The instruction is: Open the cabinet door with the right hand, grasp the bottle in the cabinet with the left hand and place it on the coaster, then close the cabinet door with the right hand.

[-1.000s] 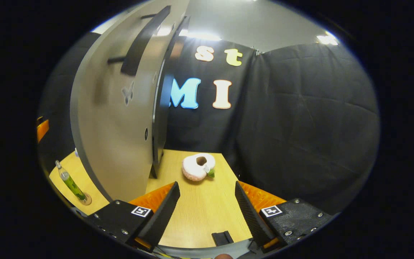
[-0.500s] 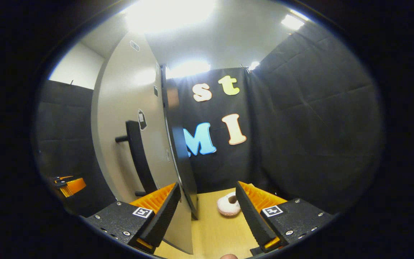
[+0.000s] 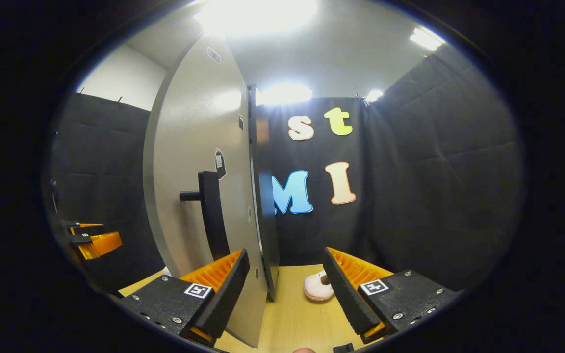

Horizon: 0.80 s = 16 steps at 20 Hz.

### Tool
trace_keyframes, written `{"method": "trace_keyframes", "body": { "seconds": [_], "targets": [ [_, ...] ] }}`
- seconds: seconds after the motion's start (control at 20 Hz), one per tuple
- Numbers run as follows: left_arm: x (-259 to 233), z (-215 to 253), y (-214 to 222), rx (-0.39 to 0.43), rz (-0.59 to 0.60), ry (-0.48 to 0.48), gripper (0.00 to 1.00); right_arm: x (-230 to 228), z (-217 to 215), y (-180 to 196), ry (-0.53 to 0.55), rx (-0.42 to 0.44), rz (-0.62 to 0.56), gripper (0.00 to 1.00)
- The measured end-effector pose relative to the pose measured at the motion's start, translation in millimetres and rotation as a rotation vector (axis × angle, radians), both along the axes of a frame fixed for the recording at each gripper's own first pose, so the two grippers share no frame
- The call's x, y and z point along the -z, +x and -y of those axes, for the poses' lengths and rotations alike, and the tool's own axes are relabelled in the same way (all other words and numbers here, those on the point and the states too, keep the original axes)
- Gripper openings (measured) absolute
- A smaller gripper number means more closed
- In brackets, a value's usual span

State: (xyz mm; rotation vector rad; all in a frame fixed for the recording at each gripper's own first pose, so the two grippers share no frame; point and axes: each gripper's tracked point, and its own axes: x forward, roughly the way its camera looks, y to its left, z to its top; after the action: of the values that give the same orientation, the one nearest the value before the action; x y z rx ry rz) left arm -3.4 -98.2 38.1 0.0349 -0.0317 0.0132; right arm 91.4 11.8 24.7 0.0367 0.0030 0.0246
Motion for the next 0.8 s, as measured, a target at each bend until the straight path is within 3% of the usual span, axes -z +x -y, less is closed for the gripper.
{"method": "trace_keyframes", "body": {
  "seconds": [0.15,0.2,0.3,0.35,0.4,0.5,0.55,0.7,0.75,0.8],
  "targets": [
    [-5,-16,16,0.014,0.018,0.003,0.93,2,-11,-3,0.006,0.026,-0.02,0.93],
    [-2,-24,22,0.008,0.013,-0.005,0.89,3,-18,-4,0.025,0.032,-0.02,0.93],
    [5,-32,30,0.02,-0.002,-0.036,0.93,5,-29,-5,0.055,0.041,-0.025,0.93],
    [4,-39,32,0.022,0.002,-0.04,0.84,5,-36,-6,0.064,0.044,-0.029,0.93],
    [3,-48,35,0.021,0.003,-0.037,0.89,6,-44,-7,0.066,0.045,-0.03,0.93],
    [9,-70,40,0.004,-0.007,-0.032,0.84,5,-60,-7,0.063,0.044,-0.034,0.87],
    [12,-80,45,0.001,-0.009,-0.044,0.84,5,-68,-7,0.058,0.046,-0.035,0.93],
    [31,-106,61,-0.012,-0.037,-0.113,0.93,2,-97,-5,0.02,0.038,-0.027,0.93],
    [37,-114,66,-0.017,-0.048,-0.124,0.93,3,-107,-4,0.015,0.032,-0.024,0.87],
    [41,-126,68,-0.028,-0.058,-0.128,0.89,4,-116,-2,0.014,0.028,-0.023,0.93]
  ]
}}
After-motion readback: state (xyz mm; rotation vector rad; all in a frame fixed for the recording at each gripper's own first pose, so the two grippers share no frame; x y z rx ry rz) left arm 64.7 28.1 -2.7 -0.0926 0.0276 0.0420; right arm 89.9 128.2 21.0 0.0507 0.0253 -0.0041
